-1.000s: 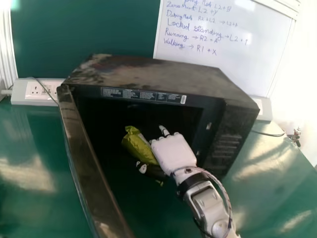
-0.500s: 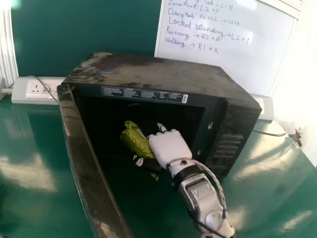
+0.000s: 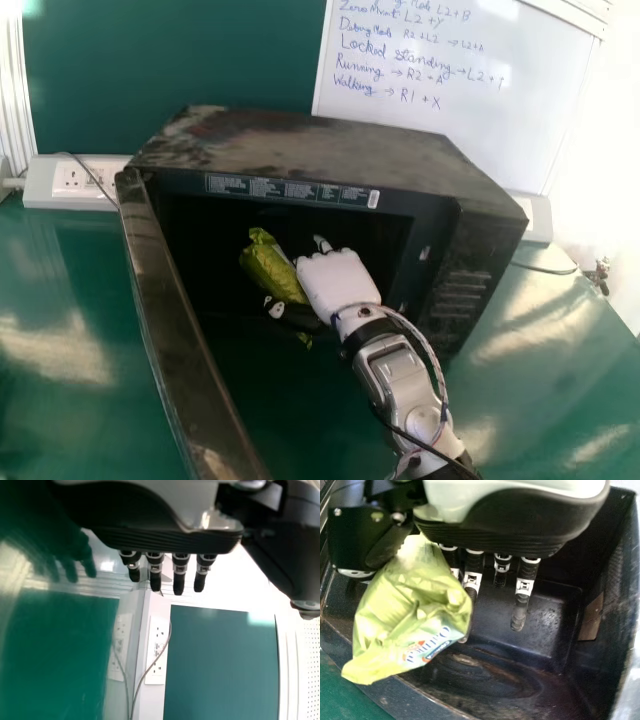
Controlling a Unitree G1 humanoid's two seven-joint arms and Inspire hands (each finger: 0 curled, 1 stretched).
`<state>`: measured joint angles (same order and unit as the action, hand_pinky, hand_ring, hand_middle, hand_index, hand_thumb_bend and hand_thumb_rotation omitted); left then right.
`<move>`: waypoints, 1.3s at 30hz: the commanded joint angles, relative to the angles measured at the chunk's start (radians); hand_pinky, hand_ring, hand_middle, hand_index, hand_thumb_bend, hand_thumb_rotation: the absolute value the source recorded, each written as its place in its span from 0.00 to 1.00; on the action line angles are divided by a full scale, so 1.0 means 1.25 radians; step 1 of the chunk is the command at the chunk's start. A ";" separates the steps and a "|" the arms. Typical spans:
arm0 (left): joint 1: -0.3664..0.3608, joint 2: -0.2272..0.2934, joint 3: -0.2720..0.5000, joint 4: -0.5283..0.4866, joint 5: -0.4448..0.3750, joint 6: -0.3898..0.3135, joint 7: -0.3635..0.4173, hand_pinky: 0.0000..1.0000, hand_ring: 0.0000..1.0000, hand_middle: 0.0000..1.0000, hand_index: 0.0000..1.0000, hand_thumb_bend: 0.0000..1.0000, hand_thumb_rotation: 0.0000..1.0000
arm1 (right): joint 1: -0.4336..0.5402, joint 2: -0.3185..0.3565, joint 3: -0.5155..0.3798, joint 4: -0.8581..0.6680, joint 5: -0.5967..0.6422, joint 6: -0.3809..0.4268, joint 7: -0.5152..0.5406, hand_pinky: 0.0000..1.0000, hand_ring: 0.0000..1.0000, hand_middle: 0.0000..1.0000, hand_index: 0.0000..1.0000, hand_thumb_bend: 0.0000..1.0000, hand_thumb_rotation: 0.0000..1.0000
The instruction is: Put biscuit inside oven
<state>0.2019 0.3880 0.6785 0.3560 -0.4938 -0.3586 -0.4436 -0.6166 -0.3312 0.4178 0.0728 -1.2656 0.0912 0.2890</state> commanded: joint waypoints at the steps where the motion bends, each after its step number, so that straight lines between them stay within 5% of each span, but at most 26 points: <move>1: 0.005 -0.017 -0.007 0.002 -0.010 0.012 0.000 0.44 0.57 0.66 0.68 0.72 0.07 | -0.029 -0.002 0.005 0.014 0.012 0.001 -0.015 0.55 0.54 0.46 0.52 0.53 0.00; 4: 0.006 -0.018 -0.008 -0.001 -0.009 0.010 0.001 0.44 0.56 0.66 0.69 0.72 0.06 | -0.048 0.000 0.014 0.034 0.012 0.006 -0.014 0.52 0.50 0.44 0.53 0.53 0.00; 12: 0.007 -0.018 -0.009 0.000 -0.004 0.002 -0.002 0.44 0.57 0.67 0.70 0.70 0.06 | -0.097 0.005 0.029 0.121 0.040 -0.004 -0.067 0.61 0.58 0.51 0.47 0.53 0.00; 17: 0.009 -0.016 -0.011 -0.005 0.006 0.002 0.010 0.44 0.58 0.67 0.70 0.71 0.08 | -0.136 0.003 0.059 0.210 0.030 -0.015 -0.161 0.41 0.42 0.48 0.49 0.53 0.00; 39: 0.010 -0.015 -0.011 -0.009 -0.002 -0.003 0.000 0.44 0.58 0.66 0.70 0.72 0.08 | -0.263 0.032 0.120 0.468 0.110 -0.039 -0.300 0.47 0.48 0.43 0.54 0.52 0.00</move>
<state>0.2069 0.3866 0.6779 0.3473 -0.4924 -0.3746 -0.4437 -0.9042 -0.3005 0.5593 0.6383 -1.1389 0.0505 -0.0533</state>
